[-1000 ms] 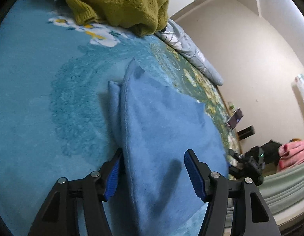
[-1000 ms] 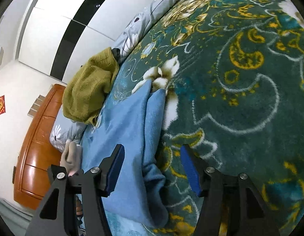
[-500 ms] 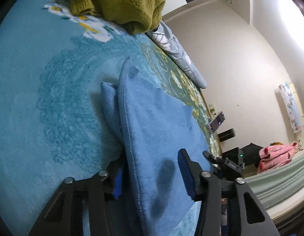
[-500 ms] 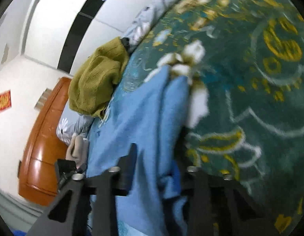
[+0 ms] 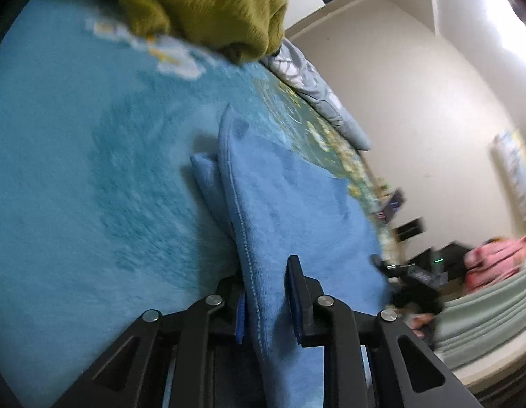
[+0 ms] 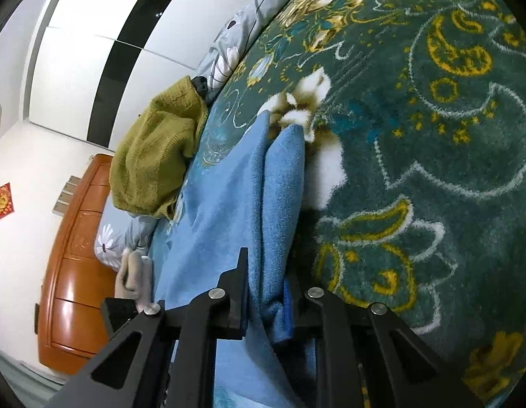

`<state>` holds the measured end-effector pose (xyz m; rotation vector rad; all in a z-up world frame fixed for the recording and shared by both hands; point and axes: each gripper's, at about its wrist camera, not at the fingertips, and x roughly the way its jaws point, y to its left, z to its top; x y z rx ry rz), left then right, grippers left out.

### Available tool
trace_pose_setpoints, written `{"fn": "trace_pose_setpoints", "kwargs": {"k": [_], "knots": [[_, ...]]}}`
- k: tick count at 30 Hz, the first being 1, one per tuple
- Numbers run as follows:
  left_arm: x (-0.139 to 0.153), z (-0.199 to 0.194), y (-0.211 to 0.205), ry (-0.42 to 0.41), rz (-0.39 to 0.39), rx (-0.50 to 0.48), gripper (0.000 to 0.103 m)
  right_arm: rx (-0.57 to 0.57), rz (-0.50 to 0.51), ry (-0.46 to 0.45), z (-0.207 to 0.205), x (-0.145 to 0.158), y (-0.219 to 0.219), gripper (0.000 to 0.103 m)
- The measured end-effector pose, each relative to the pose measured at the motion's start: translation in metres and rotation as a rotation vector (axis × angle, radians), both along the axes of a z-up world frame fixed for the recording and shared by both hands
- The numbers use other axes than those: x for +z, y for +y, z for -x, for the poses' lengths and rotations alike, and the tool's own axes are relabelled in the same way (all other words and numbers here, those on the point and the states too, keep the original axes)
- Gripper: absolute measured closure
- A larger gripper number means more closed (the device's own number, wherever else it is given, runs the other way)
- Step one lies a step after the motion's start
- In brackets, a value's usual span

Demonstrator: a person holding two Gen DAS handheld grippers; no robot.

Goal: Fold clothes

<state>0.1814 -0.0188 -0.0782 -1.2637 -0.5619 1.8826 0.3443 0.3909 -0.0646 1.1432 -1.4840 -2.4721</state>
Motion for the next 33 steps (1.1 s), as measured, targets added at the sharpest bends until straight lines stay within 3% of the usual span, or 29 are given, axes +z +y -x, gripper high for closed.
{"fn": "trace_pose_setpoints", "kwargs": {"k": [3, 4, 8, 11, 12, 15, 17, 19, 20, 22, 25, 28, 33], "knots": [[0.023, -0.009, 0.001, 0.101, 0.129, 0.066, 0.080, -0.004, -0.010, -0.016, 0.003, 0.004, -0.001, 0.088], [0.038, -0.016, 0.004, 0.169, 0.166, 0.080, 0.080, 0.003, -0.019, -0.017, 0.003, 0.006, -0.003, 0.088], [0.063, -0.032, 0.043, 0.230, 0.109, -0.047, 0.080, 0.025, -0.058, -0.028, 0.005, 0.014, -0.006, 0.088], [0.062, -0.045, 0.088, 0.261, 0.181, -0.096, 0.080, 0.020, -0.060, -0.032, 0.004, 0.016, -0.007, 0.088], [0.063, -0.049, 0.098, 0.291, 0.225, -0.085, 0.081, 0.018, -0.062, -0.033, 0.004, 0.018, -0.007, 0.088], [0.081, -0.058, 0.091, 0.400, 0.231, 0.024, 0.080, 0.020, -0.077, -0.037, 0.004, 0.026, -0.010, 0.088], [0.089, -0.052, 0.081, 0.457, 0.299, 0.117, 0.080, 0.030, -0.095, -0.040, 0.006, 0.030, -0.013, 0.088], [0.086, -0.039, 0.065, 0.476, 0.407, 0.216, 0.080, 0.034, -0.099, -0.041, 0.008, 0.031, -0.015, 0.088], [0.081, -0.032, 0.052, 0.436, 0.376, 0.216, 0.080, 0.033, -0.096, -0.041, 0.008, 0.030, -0.015, 0.088], [0.074, -0.026, 0.033, 0.340, 0.218, 0.154, 0.078, 0.030, -0.085, -0.039, 0.007, 0.028, -0.014, 0.088], [0.075, -0.036, 0.047, 0.398, 0.220, 0.051, 0.065, 0.030, -0.071, -0.041, 0.005, 0.023, -0.013, 0.088], [0.075, -0.045, 0.072, 0.468, 0.251, -0.059, 0.051, 0.029, -0.055, -0.041, 0.004, 0.021, -0.012, 0.088], [0.053, -0.040, 0.108, 0.466, 0.398, -0.147, 0.053, 0.033, -0.047, -0.040, 0.004, 0.020, -0.011, 0.088]]}}
